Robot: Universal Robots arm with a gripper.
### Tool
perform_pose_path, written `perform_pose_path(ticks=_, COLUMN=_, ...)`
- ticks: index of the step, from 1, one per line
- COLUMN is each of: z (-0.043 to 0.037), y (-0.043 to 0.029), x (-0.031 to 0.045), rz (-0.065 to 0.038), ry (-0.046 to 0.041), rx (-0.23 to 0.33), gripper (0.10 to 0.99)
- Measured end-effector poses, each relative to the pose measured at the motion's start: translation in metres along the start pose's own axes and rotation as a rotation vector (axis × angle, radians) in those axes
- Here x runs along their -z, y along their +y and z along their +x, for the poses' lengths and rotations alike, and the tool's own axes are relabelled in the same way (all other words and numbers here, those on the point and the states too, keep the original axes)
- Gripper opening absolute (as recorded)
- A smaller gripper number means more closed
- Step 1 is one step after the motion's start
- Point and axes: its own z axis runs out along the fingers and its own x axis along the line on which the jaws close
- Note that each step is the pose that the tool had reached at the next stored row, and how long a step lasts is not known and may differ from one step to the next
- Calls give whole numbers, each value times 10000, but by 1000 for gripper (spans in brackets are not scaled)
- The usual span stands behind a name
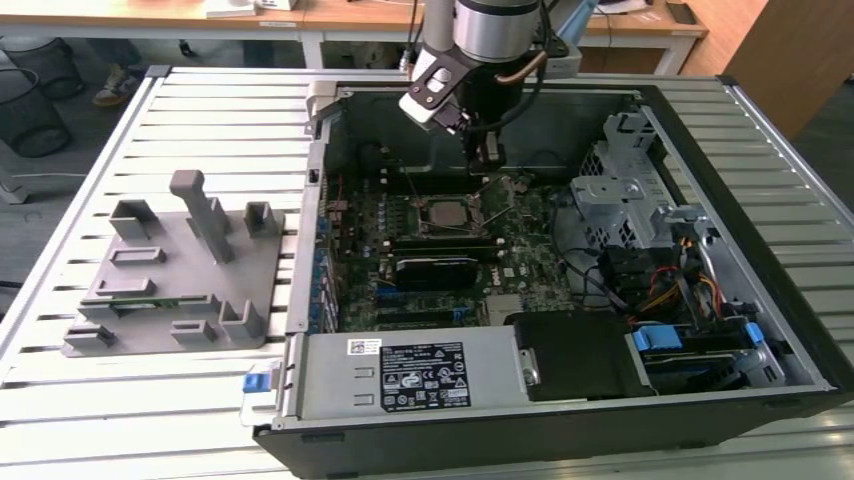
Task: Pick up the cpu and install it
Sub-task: 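Close the cpu cover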
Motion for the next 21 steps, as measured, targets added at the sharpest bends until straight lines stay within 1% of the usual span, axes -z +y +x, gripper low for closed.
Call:
perform_pose_path(ticks=7, z=-4, y=78, x=-4, rz=0, ry=1, rx=0, gripper=106)
perform_pose_path(ticks=15, z=-7, y=126, x=-6, rz=0, ry=0, rx=0, gripper=106)
perform_pose_path(ticks=21, z=-11, y=189, x=-8, rz=0, ry=0, rx=0, gripper=106)
